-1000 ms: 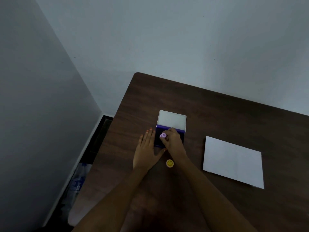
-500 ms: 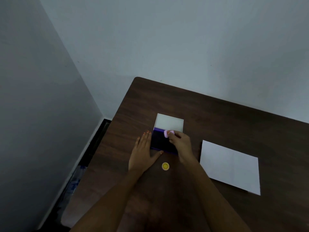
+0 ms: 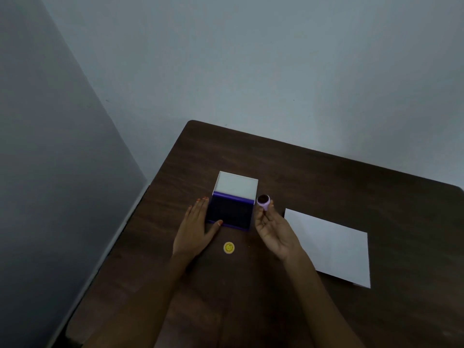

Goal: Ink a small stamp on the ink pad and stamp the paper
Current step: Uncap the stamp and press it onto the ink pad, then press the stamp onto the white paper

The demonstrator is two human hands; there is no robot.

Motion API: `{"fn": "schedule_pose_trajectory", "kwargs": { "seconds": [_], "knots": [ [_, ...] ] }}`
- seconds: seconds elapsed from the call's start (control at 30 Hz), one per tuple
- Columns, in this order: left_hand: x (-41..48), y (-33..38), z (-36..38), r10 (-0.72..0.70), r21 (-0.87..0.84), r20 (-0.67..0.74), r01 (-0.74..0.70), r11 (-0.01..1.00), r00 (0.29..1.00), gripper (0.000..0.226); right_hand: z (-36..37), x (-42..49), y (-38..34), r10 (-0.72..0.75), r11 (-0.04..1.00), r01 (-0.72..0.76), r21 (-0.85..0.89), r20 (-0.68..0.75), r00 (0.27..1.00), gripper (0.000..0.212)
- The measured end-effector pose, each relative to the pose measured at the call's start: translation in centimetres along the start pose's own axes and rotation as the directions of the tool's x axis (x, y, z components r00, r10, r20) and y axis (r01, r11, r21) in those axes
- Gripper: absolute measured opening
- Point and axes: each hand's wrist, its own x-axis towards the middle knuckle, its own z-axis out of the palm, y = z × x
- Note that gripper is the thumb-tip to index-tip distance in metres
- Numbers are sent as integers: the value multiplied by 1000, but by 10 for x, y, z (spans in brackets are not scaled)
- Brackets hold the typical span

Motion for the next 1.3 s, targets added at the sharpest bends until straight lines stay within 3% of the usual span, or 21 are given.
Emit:
{"fn": "schedule_pose_trajectory", "kwargs": {
  "seconds": [0.13,0.23,0.33,0.5,0.63,0.7,0.77,0.83,0.93,1.03,1.3],
  "knots": [
    [-4,-10,-7,-46,-87,27,48,995,999,68,-1,-6,2,-11,999,9,-34,-53,999,28],
    [-1,3,-12,-111,-166,-37,103,981,993,62,-7,-14,-14,-67,995,60,-76,-95,993,24],
    [2,38,-3,48,-77,-94,-55,996,994,56,-15,-24,-39,-155,985,145,-94,-118,981,11],
    [-6,105,44,231,-134,81,-219,966,970,55,-28,-39,-77,-277,960,279,-12,-173,945,16],
    [-9,129,76,223,-122,188,-203,972,956,71,-40,-40,-94,-318,948,317,-33,-173,932,15],
    [-7,132,84,204,-60,208,-196,979,957,79,-45,-35,-95,-356,929,327,-174,-174,918,26],
    [-4,131,90,183,-4,226,-187,982,957,84,-48,-29,-94,-495,761,318,-566,-189,848,31],
    [-4,129,93,179,48,245,-197,979,953,87,-50,-22,-88,-606,555,286,-781,-145,782,23],
    [-4,127,97,178,73,252,-202,977,951,89,-50,-13,-79,-647,424,229,-876,-117,753,10],
    [-3,127,97,178,63,256,-200,978,950,89,-51,-4,-75,-667,297,160,-941,-85,740,26],
    [-2,127,98,167,63,268,-190,980,949,89,-51,11,-70,-662,119,77,-990,-22,749,28]
  ]
}}
